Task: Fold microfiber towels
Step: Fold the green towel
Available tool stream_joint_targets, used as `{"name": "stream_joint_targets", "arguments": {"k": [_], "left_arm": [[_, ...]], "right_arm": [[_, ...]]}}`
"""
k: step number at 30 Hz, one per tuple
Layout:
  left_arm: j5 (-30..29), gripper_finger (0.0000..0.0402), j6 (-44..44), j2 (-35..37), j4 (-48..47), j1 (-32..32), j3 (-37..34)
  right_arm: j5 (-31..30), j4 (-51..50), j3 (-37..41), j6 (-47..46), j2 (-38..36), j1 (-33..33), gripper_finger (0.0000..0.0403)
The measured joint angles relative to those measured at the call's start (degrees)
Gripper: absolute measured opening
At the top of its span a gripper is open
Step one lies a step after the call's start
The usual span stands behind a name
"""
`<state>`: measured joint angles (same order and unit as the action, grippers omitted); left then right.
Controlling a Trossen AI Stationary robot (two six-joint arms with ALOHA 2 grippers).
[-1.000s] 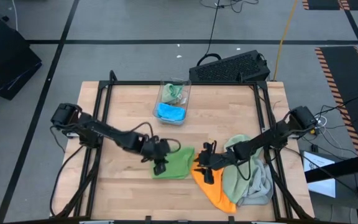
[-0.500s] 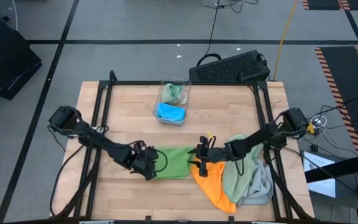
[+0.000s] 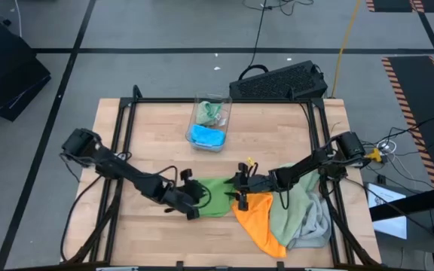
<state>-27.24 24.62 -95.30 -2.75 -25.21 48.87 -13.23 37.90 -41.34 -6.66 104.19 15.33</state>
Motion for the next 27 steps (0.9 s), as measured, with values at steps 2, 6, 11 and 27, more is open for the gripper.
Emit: {"name": "stream_joint_targets", "arguments": {"k": [2, 6, 11, 27], "left_arm": [[0.1, 0.0043, 1.3, -2.1, -1.3, 0.5, 0.0], [1.4, 0.0025, 6.8, -5.0, -7.5, 0.8, 0.0], [2.1, 0.0004, 9.7, -5.5, -10.6, 0.3, 0.1], [0.7, 0.0014, 21.3, 0.8, -27.8, -4.9, 0.0]], "right_arm": [[4.3, -4.5, 0.0, 1.9, -1.9, 0.0, 0.0185], [6.1, -13.7, 0.0, 2.8, -6.4, 0.1, 0.0185], [6.0, -13.3, 1.3, 3.1, -9.3, 0.9, 0.0185], [5.6, 2.1, 13.3, -1.6, -6.9, 0.0, 0.0185]]}}
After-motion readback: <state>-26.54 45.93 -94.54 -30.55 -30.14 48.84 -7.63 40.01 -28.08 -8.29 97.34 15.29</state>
